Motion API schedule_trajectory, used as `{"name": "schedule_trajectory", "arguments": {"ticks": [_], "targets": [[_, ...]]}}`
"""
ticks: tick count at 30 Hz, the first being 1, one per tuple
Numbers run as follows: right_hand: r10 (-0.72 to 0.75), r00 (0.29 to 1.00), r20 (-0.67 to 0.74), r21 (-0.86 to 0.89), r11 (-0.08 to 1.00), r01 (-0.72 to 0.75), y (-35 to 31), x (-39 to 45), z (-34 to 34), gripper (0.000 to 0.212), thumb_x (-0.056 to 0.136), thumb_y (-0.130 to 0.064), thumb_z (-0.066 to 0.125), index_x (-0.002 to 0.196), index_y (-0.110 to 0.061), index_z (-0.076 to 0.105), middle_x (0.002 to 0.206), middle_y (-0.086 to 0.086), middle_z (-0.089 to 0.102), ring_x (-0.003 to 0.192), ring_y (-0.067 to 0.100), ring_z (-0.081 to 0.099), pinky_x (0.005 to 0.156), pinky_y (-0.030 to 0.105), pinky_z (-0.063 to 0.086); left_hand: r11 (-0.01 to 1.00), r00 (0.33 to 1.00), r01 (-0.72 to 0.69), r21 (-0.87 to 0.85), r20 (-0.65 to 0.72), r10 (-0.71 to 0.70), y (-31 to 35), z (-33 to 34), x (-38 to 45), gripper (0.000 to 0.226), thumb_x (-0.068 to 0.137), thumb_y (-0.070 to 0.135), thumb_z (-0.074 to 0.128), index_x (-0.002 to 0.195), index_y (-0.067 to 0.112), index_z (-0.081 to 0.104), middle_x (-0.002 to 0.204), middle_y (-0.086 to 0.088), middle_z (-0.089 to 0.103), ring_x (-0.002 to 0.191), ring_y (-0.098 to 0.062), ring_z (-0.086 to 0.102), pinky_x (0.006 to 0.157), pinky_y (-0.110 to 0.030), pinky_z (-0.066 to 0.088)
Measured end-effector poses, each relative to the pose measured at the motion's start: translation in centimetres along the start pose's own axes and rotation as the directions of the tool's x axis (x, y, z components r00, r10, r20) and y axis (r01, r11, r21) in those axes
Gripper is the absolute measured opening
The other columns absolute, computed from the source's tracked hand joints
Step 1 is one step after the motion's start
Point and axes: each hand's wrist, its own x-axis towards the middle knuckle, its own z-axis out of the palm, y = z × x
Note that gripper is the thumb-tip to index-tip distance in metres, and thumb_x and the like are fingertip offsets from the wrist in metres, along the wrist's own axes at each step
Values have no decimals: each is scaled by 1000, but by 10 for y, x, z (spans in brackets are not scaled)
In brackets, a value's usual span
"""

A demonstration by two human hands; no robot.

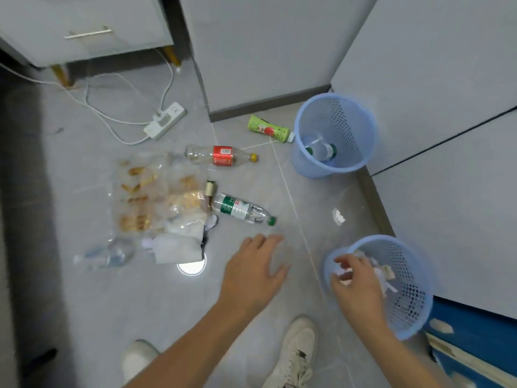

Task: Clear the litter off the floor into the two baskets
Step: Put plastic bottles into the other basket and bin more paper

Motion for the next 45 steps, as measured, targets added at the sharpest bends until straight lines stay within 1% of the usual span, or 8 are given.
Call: {"name": "schedule_trajectory", "arguments": {"ticks": [3, 9, 15, 20, 28, 33, 41, 45], "targets": [[-123, 991, 49, 72, 990, 119, -57, 15, 54, 31, 78, -3, 72, 96, -26, 64, 98, -3, 59, 77, 13, 62, 76, 36, 53, 991, 986, 104, 89, -137, -91, -74, -56, -8, 45, 90, 48, 64, 131, 34, 56, 112, 13, 61, 110, -13, 55, 78, -32, 52], [-290, 947, 138, 48, 957, 286, -112, 68, 161, 29, 79, -10, 70, 105, -23, 66, 102, -2, 61, 88, 17, 64, 82, 37, 54, 919, 940, 273, 284, -280, -193, -216, -116, -21, 40, 87, 43, 70, 124, 29, 63, 112, 6, 66, 109, -26, 55, 80, -42, 48], [-330, 915, 231, -195, 906, 376, -114, 116, 238, 47, 78, -15, 72, 124, -19, 62, 118, 10, 56, 105, 37, 56, 86, 47, 53, 797, 863, 471, 379, -383, -329, -315, -132, -43, 55, 85, 54, 68, 134, 31, 57, 135, -4, 54, 130, -33, 42, 100, -59, 39], [-308, 917, 252, -354, 853, 384, -92, 145, 266, 66, 81, -25, 75, 141, -25, 47, 132, 14, 48, 117, 42, 46, 92, 55, 49, 718, 800, 598, 355, -319, -509, -370, -120, -67, 78, 80, 70, 63, 146, 37, 41, 153, -8, 35, 141, -39, 31, 106, -65, 36], [-333, 917, 217, -406, 824, 396, -78, 157, 287, 63, 84, -26, 74, 140, -20, 48, 126, 19, 47, 108, 48, 49, 86, 56, 51, 768, 789, 613, 183, -188, -585, -415, -89, -75, 83, 78, 60, 74, 147, 38, 33, 150, -4, 34, 129, -35, 48, 96, -55, 53], [-318, 918, 236, -462, 794, 394, -72, 158, 291, 64, 81, -28, 76, 138, -20, 49, 121, 18, 48, 110, 44, 45, 83, 54, 52, 794, 796, 594, 128, -239, -557, -428, -73, -70, 70, 79, 52, 78, 132, 31, 37, 136, -6, 43, 106, -36, 60, 82, -49, 57], [-317, 901, 296, -340, 846, 410, -66, 146, 288, 60, 80, -39, 78, 128, -17, 49, 112, 8, 48, 84, 32, 63, 73, 46, 58, 812, 760, 583, -32, -331, -559, -429, -61, -46, 64, 69, 50, 86, 106, 24, 40, 114, 0, 39, 95, -30, 54, 77, -47, 52], [-292, 908, 302, -326, 863, 386, -72, 128, 271, 63, 82, -36, 79, 129, -11, 45, 120, 10, 44, 86, 34, 61, 75, 45, 56, 810, 730, 576, -109, -377, -570, -404, -74, -42, 64, 67, 50, 86, 102, 24, 39, 111, -1, 37, 91, -30, 52, 76, -45, 49]]}}
